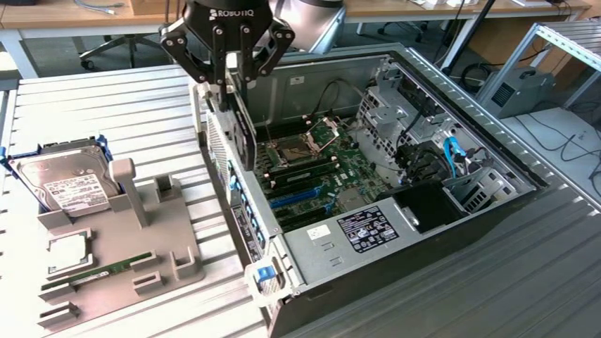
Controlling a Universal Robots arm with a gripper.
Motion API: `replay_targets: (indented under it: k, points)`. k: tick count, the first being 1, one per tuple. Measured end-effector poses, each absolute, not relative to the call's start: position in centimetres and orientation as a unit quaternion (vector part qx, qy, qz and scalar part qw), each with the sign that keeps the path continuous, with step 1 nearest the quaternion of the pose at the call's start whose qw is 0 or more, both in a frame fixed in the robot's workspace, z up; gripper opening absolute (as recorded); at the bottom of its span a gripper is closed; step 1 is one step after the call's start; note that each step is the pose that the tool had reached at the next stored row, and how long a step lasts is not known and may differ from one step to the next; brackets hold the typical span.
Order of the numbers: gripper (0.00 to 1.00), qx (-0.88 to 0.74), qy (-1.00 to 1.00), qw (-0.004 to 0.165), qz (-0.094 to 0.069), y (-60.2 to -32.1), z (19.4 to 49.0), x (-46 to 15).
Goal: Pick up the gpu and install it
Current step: 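Pick up the gpu and move the gpu toward the slot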
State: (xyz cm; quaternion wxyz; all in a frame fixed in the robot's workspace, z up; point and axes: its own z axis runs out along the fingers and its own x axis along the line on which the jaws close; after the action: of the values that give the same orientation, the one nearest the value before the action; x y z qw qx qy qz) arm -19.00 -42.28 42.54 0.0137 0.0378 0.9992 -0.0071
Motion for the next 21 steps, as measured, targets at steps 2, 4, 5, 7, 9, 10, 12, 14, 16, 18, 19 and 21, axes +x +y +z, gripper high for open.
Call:
replay_targets:
  k: [2,4,5,7,9,10,12,14,16,18,19,21]
  points:
    - [0.27,0.038,0.999,0.014,-0.007,-42.3,42.5,-18.7]
    - [0.27,0.038,0.999,0.014,-0.007,-42.3,42.5,-18.5]
    - [0.27,0.038,0.999,0.014,-0.007,-42.3,42.5,-18.4]
    - [0.27,0.038,0.999,0.014,-0.007,-42.3,42.5,-18.1]
    - [0.27,0.038,0.999,0.013,-0.007,-42.3,42.5,-17.8]
    - [0.27,0.038,0.999,0.013,-0.007,-42.3,42.5,-17.7]
    - [0.27,0.038,0.999,0.013,-0.007,-42.3,42.5,-17.4]
    - [0.27,0.038,0.999,0.013,-0.007,-42.3,42.5,-17.2]
    - [0.27,0.038,0.999,0.013,-0.007,-42.3,42.4,-17.1]
    - [0.27,0.038,0.999,0.013,-0.007,-42.3,42.4,-16.9]
    - [0.27,0.038,0.999,0.013,-0.007,-42.3,42.4,-16.8]
    - [0.27,0.038,0.999,0.013,-0.007,-42.3,42.3,-16.6]
